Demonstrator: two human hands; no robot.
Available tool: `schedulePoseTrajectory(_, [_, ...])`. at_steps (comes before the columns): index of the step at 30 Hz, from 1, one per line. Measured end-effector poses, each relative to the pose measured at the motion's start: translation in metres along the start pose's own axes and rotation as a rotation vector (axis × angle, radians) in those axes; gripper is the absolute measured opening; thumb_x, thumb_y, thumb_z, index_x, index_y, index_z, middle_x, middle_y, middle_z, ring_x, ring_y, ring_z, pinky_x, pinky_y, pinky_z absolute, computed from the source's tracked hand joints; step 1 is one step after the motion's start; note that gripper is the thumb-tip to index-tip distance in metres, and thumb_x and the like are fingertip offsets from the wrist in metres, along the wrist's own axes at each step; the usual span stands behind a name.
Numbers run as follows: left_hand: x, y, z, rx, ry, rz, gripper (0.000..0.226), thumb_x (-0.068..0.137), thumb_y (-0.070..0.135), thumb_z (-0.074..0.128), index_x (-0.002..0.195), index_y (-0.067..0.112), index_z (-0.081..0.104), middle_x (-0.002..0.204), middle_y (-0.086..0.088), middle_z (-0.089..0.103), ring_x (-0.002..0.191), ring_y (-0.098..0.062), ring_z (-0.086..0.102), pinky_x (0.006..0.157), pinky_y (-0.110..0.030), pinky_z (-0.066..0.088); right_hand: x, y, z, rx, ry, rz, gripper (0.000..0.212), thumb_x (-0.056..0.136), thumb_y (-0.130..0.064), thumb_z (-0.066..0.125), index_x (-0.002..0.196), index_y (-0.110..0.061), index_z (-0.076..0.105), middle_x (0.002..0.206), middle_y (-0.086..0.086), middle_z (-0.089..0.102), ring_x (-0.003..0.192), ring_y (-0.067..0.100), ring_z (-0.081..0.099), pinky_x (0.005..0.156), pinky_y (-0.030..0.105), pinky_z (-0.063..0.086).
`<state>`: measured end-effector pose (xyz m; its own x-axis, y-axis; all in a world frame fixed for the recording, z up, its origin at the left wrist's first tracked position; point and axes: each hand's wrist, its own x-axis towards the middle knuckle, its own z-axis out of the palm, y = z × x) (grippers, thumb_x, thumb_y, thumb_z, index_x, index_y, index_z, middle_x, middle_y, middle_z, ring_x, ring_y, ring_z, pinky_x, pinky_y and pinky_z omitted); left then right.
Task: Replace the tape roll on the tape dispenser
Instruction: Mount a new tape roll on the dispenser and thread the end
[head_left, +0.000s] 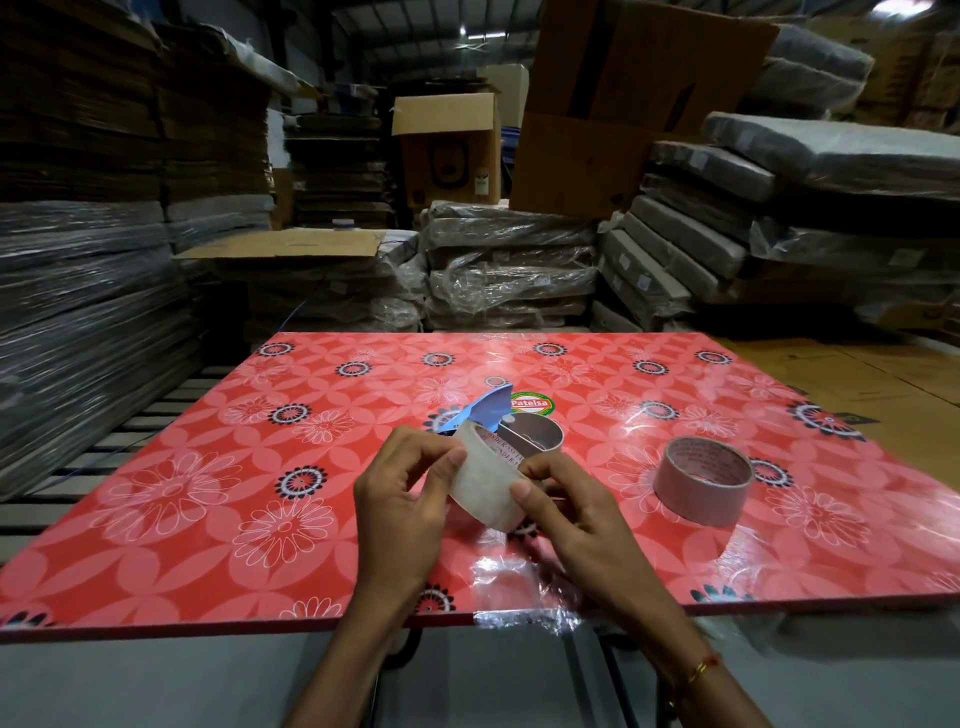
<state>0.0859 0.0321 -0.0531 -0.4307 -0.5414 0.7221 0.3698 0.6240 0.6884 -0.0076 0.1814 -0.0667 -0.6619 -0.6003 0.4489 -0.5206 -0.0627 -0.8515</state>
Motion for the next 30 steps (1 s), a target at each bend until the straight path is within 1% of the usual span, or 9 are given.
schedulePoseTrajectory(3, [-0.001,-0.003,0.000,-0.050,-0.003,-0.074,0.007,0.087,0.017,0.067,0.081,0.014,0.071,0.084,0.004,0.066,0.081,-0.015,0.065,0.072,-0.035,0.056,-0.001,0.000,-0.001,0.002,-0.004,-0.005,0.016,0.089,-0.044,0.061,0.095,-0.029,0.062,0.092,-0.007,0.064,0.084,0.020,0.067,0.073,0.035,0.056])
schedulePoseTrajectory(8, [-0.001,0.002,-0.001,-0.143,0.003,-0.185,0.009,0.089,0.000,0.067,0.082,0.003,0.071,0.085,-0.012,0.069,0.078,-0.005,0.064,0.071,-0.012,0.049,-0.001,-0.001,-0.004,0.051,-0.013,0.010,0.007,0.094,-0.029,0.062,0.096,-0.023,0.063,0.096,-0.002,0.063,0.080,0.010,0.064,0.067,0.028,0.055])
schedulePoseTrajectory(11, [-0.002,0.000,-0.003,-0.186,-0.004,-0.250,0.009,0.089,0.004,0.068,0.082,0.007,0.073,0.085,-0.009,0.071,0.078,-0.006,0.064,0.074,-0.018,0.051,-0.002,-0.002,-0.005,0.044,-0.008,0.008,0.009,0.092,-0.033,0.061,0.096,-0.026,0.063,0.095,-0.005,0.062,0.081,0.011,0.062,0.067,0.029,0.055])
schedulePoseTrajectory(14, [-0.002,-0.005,-0.005,-0.234,-0.008,-0.324,0.007,0.089,0.009,0.070,0.084,0.011,0.074,0.086,-0.006,0.073,0.084,-0.013,0.066,0.080,-0.039,0.056,-0.002,-0.002,-0.004,0.036,-0.007,0.007,0.006,0.091,-0.034,0.060,0.095,-0.029,0.062,0.094,-0.009,0.062,0.080,0.009,0.062,0.069,0.026,0.051])
schedulePoseTrajectory(17, [-0.002,-0.007,-0.005,-0.292,0.018,-0.390,0.007,0.089,0.012,0.069,0.084,0.012,0.074,0.088,-0.009,0.074,0.089,-0.025,0.068,0.088,-0.049,0.055,-0.002,-0.002,-0.004,0.048,-0.014,0.009,0.005,0.091,-0.035,0.060,0.094,-0.032,0.062,0.094,-0.013,0.060,0.084,0.011,0.062,0.072,0.034,0.054])
schedulePoseTrajectory(20, [-0.001,-0.007,-0.005,-0.379,0.037,-0.448,0.007,0.088,0.012,0.068,0.083,0.011,0.074,0.091,-0.014,0.075,0.091,-0.028,0.069,0.091,-0.044,0.055,-0.002,-0.002,-0.005,0.070,-0.025,0.022,0.009,0.091,-0.037,0.059,0.096,-0.030,0.062,0.096,-0.012,0.060,0.091,0.017,0.063,0.075,0.036,0.052])
schedulePoseTrajectory(22, [-0.001,-0.008,-0.005,-0.401,0.036,-0.463,0.007,0.088,0.010,0.068,0.083,0.009,0.073,0.088,-0.011,0.075,0.089,-0.024,0.069,0.086,-0.036,0.056,-0.002,-0.002,-0.006,0.064,-0.018,0.020,0.009,0.091,-0.038,0.059,0.096,-0.031,0.062,0.096,-0.013,0.062,0.090,0.015,0.063,0.075,0.031,0.049])
schedulePoseTrajectory(26, [-0.002,-0.010,-0.002,-0.447,0.043,-0.484,0.008,0.090,0.007,0.065,0.084,0.004,0.070,0.084,-0.007,0.074,0.085,-0.016,0.070,0.078,-0.022,0.055,-0.002,-0.001,-0.006,0.072,-0.005,0.032,0.009,0.090,-0.037,0.060,0.096,-0.031,0.062,0.095,-0.013,0.062,0.087,0.013,0.061,0.076,0.031,0.049])
schedulePoseTrajectory(30, [-0.001,-0.013,-0.002,-0.493,0.048,-0.518,0.010,0.092,0.005,0.062,0.085,0.003,0.069,0.086,-0.010,0.074,0.087,-0.021,0.069,0.080,-0.025,0.057,-0.002,-0.002,-0.006,0.067,-0.011,0.043,0.009,0.089,-0.038,0.060,0.096,-0.031,0.062,0.097,-0.011,0.062,0.090,0.015,0.062,0.075,0.029,0.048])
